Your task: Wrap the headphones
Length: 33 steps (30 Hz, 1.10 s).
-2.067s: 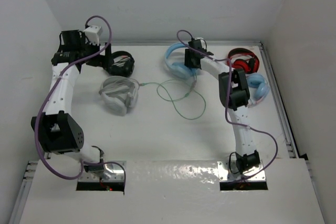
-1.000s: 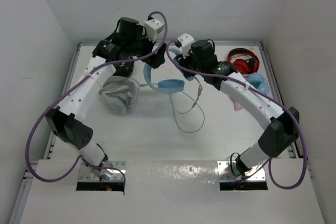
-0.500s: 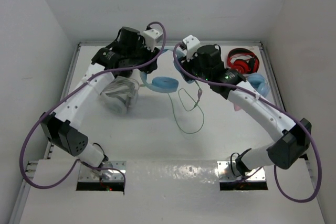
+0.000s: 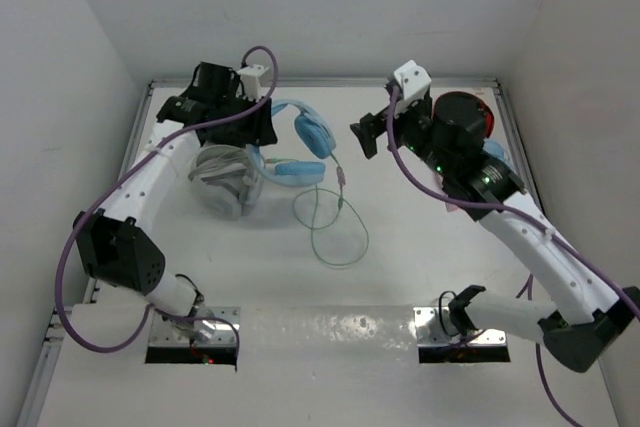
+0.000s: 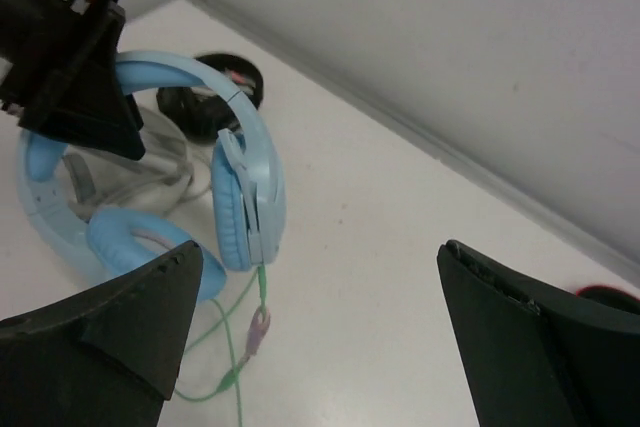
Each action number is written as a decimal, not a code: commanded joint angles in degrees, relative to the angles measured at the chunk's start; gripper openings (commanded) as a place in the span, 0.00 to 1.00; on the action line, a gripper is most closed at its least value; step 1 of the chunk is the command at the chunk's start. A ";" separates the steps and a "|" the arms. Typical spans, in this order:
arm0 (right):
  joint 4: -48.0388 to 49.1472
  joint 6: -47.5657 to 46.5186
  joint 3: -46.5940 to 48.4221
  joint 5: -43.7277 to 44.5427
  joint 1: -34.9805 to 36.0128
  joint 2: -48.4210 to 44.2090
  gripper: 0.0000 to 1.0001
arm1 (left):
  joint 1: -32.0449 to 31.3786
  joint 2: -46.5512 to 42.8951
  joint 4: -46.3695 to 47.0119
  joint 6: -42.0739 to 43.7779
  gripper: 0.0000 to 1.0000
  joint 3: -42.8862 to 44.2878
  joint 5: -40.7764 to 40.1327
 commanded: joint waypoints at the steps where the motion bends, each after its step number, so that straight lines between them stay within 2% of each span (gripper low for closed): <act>1: 7.71 -1.07 -5.96 -2.59 -0.40 -3.04 0.99 | 0.06 -4.84 7.45 -1.31 0.00 2.50 5.28; 3: 9.23 0.24 -6.33 -6.16 -0.23 -1.11 0.95 | -0.12 -4.84 7.37 -0.53 0.00 3.02 4.75; 7: 11.43 4.73 1.99 -8.30 0.30 7.84 0.91 | -1.52 -4.75 5.26 1.68 0.00 3.20 0.89; 11: 11.79 1.24 9.39 -6.46 0.30 16.28 0.95 | -1.79 -5.37 5.08 2.29 0.00 3.46 0.00; 14: 6.70 -2.12 13.18 -8.47 0.30 21.30 0.96 | -1.88 -5.63 5.17 2.73 0.00 4.51 0.26; 18: 8.09 -1.60 9.68 -15.33 0.30 21.75 0.95 | -1.96 -5.55 5.17 3.61 0.00 4.60 -0.26; 24: 11.34 2.79 7.65 -14.73 0.57 25.43 0.90 | -2.14 -5.11 4.99 4.14 0.00 5.04 0.61; 27: 13.01 3.68 6.68 -11.30 0.57 27.89 0.81 | -2.05 -5.02 5.26 3.00 0.00 5.92 1.58; 29: 12.93 4.46 6.94 -9.72 0.57 29.65 0.66 | -1.96 -5.02 5.52 2.21 0.00 6.36 2.89; 31: 13.45 5.17 6.42 -8.13 0.57 29.92 0.47 | -1.88 -5.19 6.22 1.51 0.00 6.71 3.51; 32: 15.28 6.04 5.89 -7.87 0.48 29.40 0.25 | -1.79 -5.11 6.49 0.20 0.00 6.71 3.52; 33: 15.91 6.31 4.58 -7.34 0.57 28.96 0.15 | -1.53 -5.11 6.84 -0.60 0.00 6.89 3.26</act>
